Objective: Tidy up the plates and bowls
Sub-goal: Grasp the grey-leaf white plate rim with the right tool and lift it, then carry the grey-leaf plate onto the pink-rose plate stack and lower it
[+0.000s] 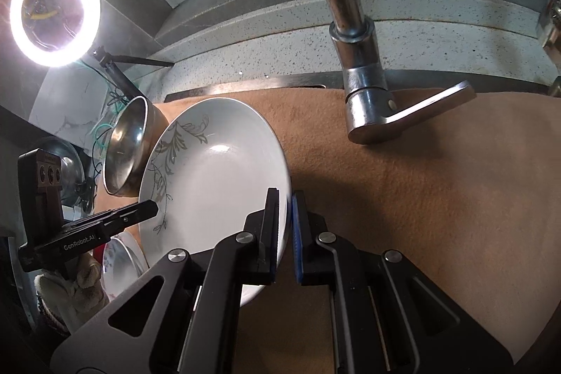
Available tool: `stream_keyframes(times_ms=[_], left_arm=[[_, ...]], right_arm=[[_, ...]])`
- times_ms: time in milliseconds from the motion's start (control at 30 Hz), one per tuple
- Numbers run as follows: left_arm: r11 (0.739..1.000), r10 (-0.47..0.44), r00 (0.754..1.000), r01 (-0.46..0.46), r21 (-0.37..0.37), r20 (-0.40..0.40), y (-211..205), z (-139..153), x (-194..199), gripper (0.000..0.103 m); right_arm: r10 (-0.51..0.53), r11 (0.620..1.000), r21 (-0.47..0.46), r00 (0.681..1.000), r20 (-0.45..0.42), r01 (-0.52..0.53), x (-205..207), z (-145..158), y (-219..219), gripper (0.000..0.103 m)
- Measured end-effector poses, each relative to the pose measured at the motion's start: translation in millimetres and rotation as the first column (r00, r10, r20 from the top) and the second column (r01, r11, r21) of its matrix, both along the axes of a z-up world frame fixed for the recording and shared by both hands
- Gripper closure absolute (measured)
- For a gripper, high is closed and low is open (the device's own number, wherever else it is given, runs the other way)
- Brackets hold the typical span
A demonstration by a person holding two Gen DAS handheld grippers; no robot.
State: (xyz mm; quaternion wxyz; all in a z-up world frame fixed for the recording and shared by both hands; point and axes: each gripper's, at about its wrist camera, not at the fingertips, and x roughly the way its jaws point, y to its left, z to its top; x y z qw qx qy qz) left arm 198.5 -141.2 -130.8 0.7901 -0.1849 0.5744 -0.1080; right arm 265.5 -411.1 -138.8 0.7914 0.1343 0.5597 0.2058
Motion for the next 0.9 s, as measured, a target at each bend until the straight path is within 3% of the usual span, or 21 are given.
stream_keyframes(times_ms=[500,900], left_arm=[[0.995,-0.101,0.992,0.102,-0.02,0.072,10.1,39.6,-17.4,0.093],[0.986,-0.165,0.983,0.167,-0.025,0.081,43.9,49.7,-56.1,0.093]], right_arm=[[-0.081,0.996,0.027,0.995,0.049,0.08,-47.0,45.2,-3.8,0.096],[-0.117,0.993,0.032,0.991,0.063,0.115,-107.5,63.6,29.5,0.096]])
